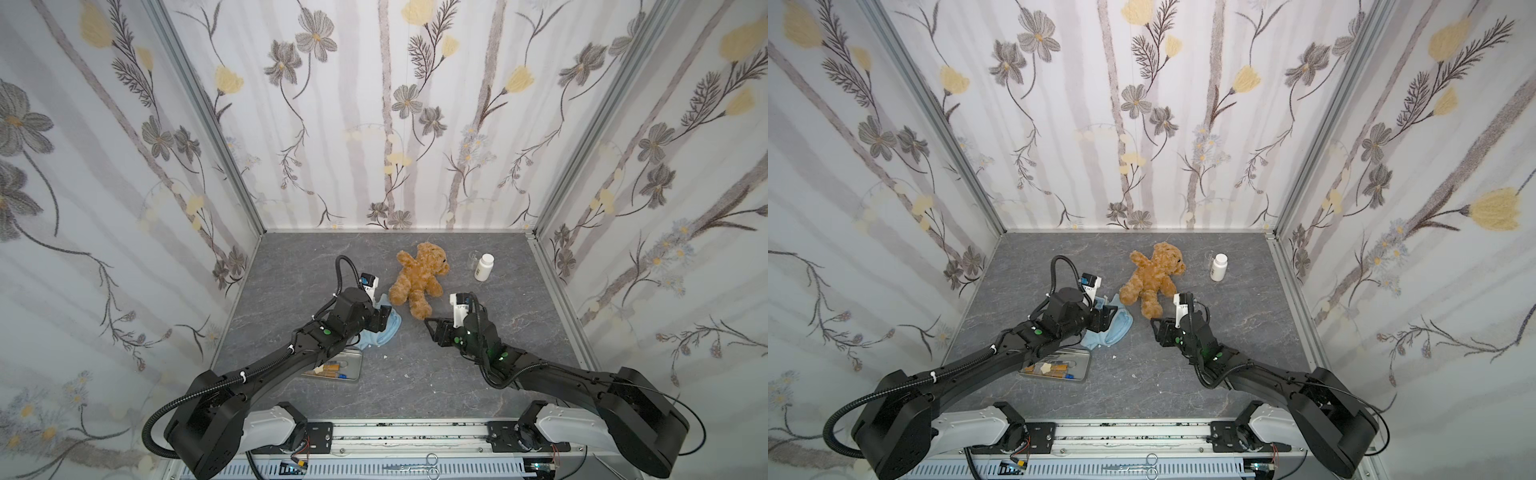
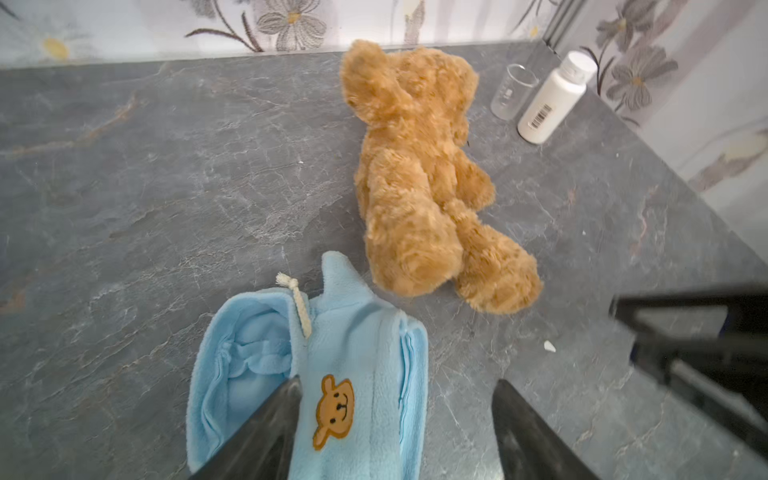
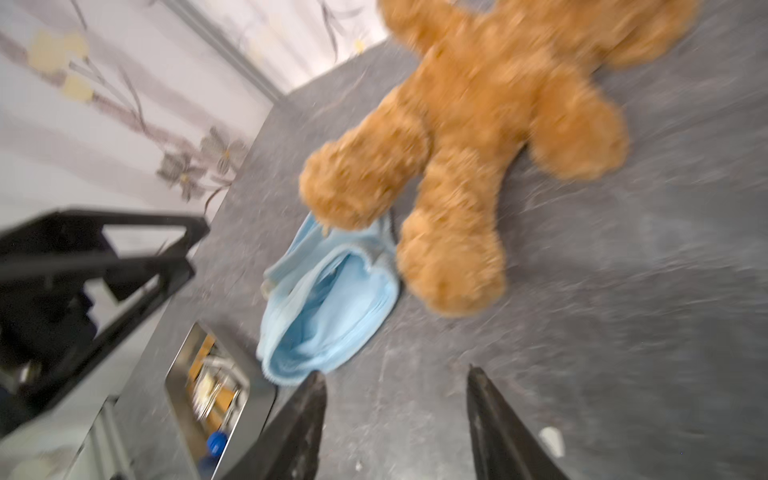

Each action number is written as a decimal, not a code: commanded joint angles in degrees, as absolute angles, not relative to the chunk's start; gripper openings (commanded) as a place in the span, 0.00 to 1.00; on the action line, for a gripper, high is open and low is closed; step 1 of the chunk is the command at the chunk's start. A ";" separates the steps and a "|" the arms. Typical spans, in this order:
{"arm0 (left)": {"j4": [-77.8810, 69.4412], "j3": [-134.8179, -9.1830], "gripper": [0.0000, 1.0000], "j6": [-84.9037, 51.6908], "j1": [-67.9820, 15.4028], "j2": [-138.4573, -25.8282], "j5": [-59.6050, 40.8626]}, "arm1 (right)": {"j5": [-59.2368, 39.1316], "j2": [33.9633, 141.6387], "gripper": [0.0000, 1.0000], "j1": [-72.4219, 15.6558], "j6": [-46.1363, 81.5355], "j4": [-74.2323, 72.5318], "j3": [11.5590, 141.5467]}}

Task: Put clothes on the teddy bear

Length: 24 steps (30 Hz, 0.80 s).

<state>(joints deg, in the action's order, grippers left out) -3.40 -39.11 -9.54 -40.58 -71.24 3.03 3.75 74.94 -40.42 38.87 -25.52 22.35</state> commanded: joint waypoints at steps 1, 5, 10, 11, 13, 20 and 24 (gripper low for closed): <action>-2.87 -39.71 0.81 -2.56 -43.57 -75.35 11.30 | 7.64 71.40 0.64 -37.54 35.19 -23.60 22.30; -0.82 -43.74 0.78 -0.62 -45.55 -82.86 16.28 | 7.00 69.50 0.67 -35.14 33.62 -22.34 22.86; 2.08 -47.93 0.70 -0.01 -45.94 -89.49 20.37 | 5.31 69.00 0.67 -34.29 33.99 -22.84 21.26; 2.53 -48.59 0.68 -0.07 -45.97 -90.47 19.66 | 5.25 69.10 0.67 -34.28 34.38 -23.24 20.83; 3.52 -49.71 0.65 -0.54 -46.05 -91.94 18.40 | 5.02 69.10 0.67 -34.15 34.87 -23.80 20.08; 6.91 -51.27 0.50 -1.75 -46.05 -95.24 19.02 | 4.88 69.39 0.67 -33.79 35.14 -24.24 19.48; 8.04 -51.59 0.37 -2.54 -46.05 -95.89 19.05 | 4.92 69.77 0.67 -33.66 35.01 -23.93 19.70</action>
